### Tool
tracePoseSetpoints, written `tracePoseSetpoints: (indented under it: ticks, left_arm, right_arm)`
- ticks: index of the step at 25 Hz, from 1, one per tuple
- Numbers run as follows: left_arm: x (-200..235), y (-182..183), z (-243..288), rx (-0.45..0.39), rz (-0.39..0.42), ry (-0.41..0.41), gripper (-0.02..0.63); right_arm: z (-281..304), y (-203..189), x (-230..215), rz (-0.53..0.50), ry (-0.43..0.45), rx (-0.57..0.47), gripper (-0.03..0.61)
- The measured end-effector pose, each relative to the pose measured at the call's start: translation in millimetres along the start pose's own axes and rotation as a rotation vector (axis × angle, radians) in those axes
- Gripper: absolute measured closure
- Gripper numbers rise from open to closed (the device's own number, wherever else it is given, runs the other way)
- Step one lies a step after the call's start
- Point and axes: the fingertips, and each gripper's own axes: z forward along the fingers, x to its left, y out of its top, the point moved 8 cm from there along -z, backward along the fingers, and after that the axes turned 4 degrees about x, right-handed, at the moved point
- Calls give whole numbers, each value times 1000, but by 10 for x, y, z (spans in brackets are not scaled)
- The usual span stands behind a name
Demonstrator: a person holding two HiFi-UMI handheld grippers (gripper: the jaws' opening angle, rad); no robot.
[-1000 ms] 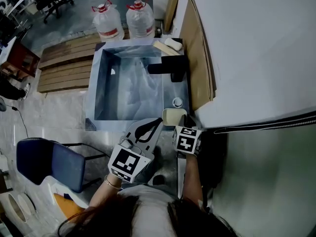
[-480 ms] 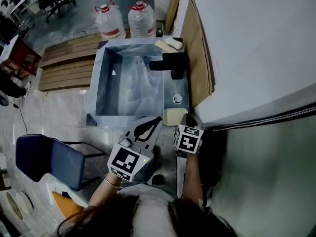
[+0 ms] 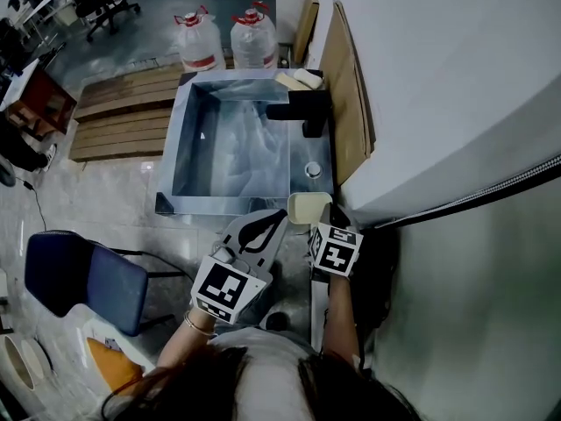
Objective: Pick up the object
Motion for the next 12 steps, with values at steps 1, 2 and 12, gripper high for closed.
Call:
tracePoseSetpoints:
  ticks: [1,2,12]
  left_arm:
    - [-28,8,-26,-4,4,0,605]
    - [-59,15,-53,-7,6,1,604]
    - [-368,41,-378,-40,25,22,604]
  right_arm:
    - [-39,-2,3,0,1,-4,545]
    - [-80,-5,5,0,1,-8,546]
    - [-560,-61,31,13,19,-71,546]
